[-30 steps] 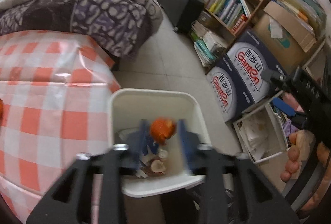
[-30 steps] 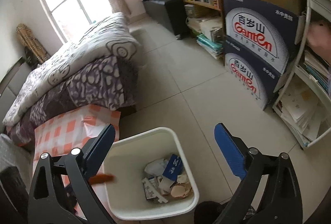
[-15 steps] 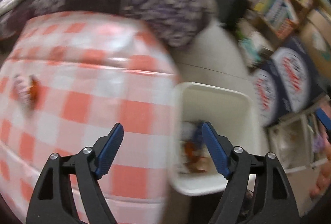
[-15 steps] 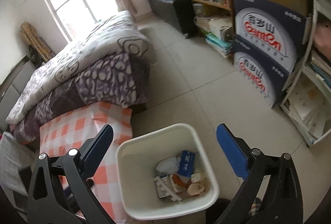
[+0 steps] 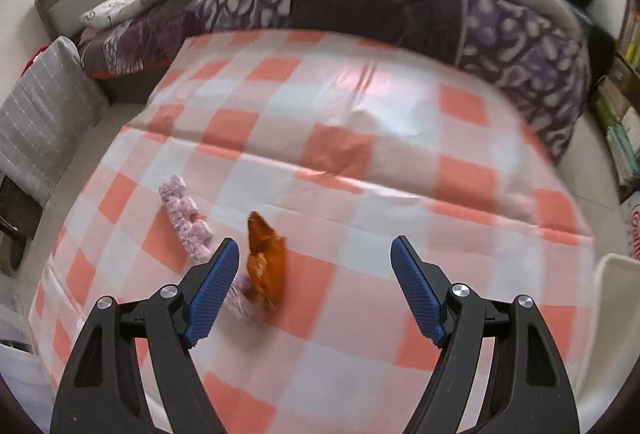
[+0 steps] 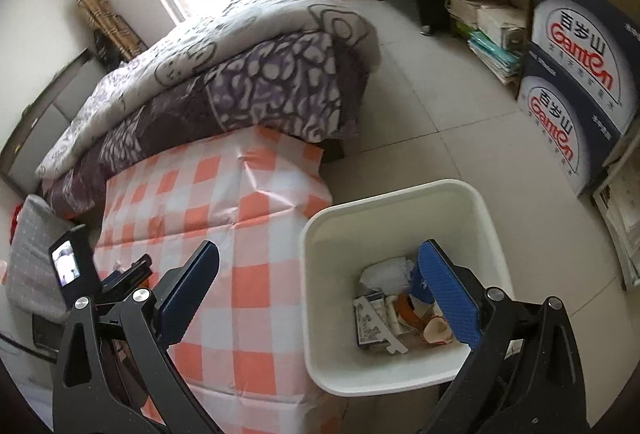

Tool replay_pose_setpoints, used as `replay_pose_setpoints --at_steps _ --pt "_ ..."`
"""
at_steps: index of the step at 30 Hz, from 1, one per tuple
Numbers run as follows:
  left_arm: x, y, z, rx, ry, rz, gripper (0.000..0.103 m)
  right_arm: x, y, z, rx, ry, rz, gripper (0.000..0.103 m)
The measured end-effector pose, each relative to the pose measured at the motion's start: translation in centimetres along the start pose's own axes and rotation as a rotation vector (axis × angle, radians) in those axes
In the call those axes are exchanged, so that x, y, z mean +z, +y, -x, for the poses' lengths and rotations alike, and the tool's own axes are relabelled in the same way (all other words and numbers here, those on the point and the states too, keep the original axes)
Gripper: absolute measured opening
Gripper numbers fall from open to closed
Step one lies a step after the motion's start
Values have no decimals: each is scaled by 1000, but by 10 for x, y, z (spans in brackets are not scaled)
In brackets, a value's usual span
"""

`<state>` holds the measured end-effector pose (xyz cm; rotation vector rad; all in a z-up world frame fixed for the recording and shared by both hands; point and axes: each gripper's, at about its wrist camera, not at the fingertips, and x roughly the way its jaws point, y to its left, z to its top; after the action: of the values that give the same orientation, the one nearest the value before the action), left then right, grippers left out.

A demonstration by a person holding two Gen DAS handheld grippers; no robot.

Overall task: Collect trash
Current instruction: 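Grasp the orange piece with the left tool while the right tool grasps the pink strip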

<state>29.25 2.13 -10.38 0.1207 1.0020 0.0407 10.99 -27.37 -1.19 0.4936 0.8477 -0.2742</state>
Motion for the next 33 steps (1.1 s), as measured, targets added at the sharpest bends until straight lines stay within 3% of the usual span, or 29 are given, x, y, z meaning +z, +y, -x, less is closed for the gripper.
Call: replay_pose_setpoints --at_steps 3,6,8,9,12,13,19,23,25,27,33 --pt "-1 6 -23 9 37 2 76 -3 12 -9 -4 29 29 96" --pt "-6 15 -39 -46 77 40 65 -8 24 -18 -6 56 54 96" --pt "-8 17 -42 -76 80 44 63 -11 31 -22 -7 64 71 96" --pt "-9 21 -43 -92 86 50 59 -14 37 -25 -8 72 86 96" --pt "-8 31 -38 -122 100 86 27 -21 49 -32 -8 92 119 96" --pt "-8 34 -35 -141 109 106 24 -23 51 -34 -10 97 129 96" --pt "-7 82 -5 -170 86 239 23 -36 72 -50 -21 132 188 96" --pt "-6 136 52 -137 -9 352 23 -50 99 -64 -22 142 278 96" --pt "-8 161 81 -123 -51 408 23 -63 128 -76 -7 121 385 96" --pt "-9 179 106 -101 -90 431 23 -75 157 -88 34 115 469 96" --pt "-13 210 148 53 -195 385 23 -95 251 -136 211 166 553 96"
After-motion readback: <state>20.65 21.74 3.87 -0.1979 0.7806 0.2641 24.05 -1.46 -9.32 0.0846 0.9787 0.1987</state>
